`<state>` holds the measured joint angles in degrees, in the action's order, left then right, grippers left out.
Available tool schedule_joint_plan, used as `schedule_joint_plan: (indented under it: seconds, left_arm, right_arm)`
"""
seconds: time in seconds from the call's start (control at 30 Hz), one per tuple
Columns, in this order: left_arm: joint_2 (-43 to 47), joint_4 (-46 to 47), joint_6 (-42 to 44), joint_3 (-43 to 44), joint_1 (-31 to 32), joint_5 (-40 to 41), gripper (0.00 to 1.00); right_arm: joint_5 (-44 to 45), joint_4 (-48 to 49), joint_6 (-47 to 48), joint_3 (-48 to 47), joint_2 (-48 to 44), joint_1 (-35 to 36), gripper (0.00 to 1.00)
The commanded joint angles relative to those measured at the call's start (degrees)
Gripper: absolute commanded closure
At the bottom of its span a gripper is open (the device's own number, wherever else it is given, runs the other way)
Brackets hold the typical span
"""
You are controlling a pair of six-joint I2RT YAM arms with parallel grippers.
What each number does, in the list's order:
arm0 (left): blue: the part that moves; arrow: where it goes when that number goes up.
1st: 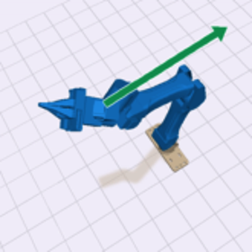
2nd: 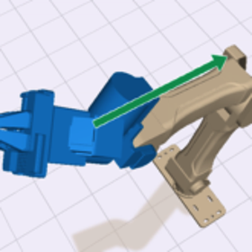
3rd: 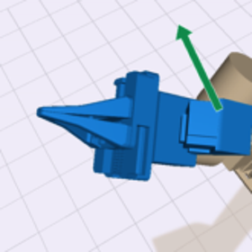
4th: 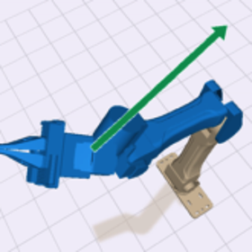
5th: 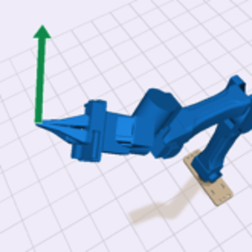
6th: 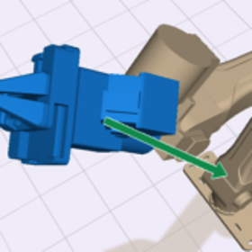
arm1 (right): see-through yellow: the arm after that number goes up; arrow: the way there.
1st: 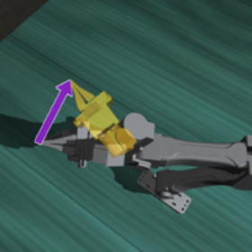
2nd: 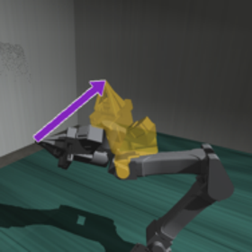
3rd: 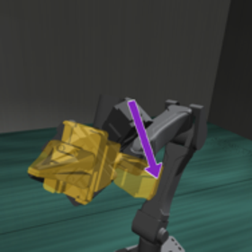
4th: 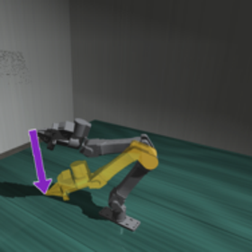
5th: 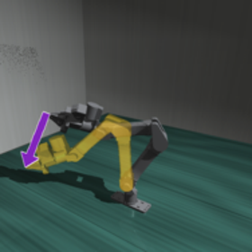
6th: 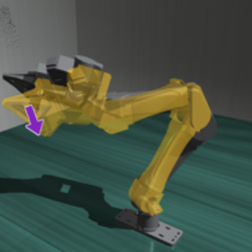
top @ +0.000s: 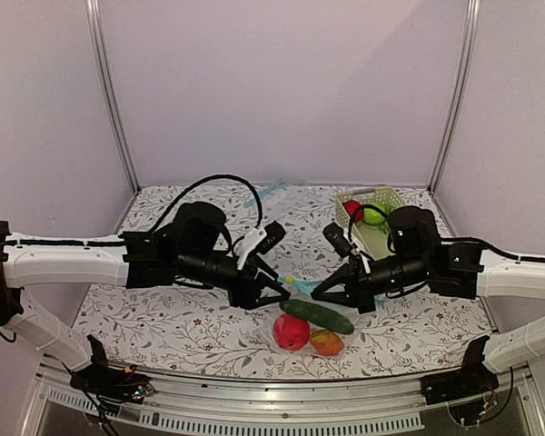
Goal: Place the food in the zip-top bag and seal the zipper
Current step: Pass from the left arm to the right, then hold the zipper food storage bag at the center of the board.
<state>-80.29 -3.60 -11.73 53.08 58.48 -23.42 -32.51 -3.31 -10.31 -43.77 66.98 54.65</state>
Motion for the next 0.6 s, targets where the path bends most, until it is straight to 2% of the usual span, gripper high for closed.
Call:
schedule_joint_plan:
  seconds: [0.0,0.13,0.33,0.4,0.5,0.53,0.57]
  left_arm:
    - [-1.2,2.4,-0.8,0.5,-0.8,-2.0,0.57]
    - [-1.1,2.6,-1.3,-0.1,-0.9,-2.6,0.65]
    - [-1.0,4.7,-2.1,-0.7,-0.9,-3.4,0.97]
    - [-0.9,4.7,-2.0,-0.8,-0.9,-3.3,1.0]
    - [-0.8,4.4,-1.7,-0.6,-0.9,-3.7,1.0]
    - [-0.8,3.9,-1.4,-0.3,-0.9,-3.9,1.0]
    - [-1.0,2.8,-1.1,0.1,-0.8,-4.2,1.0]
  right_arm:
    - [-0.8,2.4,-0.8,0.4,0.4,0.4,1.0]
    - [-0.3,2.7,-1.4,0.6,0.0,0.3,1.0]
    - [0.3,2.6,-1.4,0.8,-0.3,0.3,1.0]
    - [1.3,2.5,-1.3,0.9,-0.6,0.4,0.98]
    - [3.1,2.1,-1.0,1.1,-1.8,0.3,0.92]
    - [3.7,1.7,-0.9,1.0,-2.3,0.3,0.85]
    - [4.3,1.3,-0.8,0.8,-2.8,0.3,0.73]
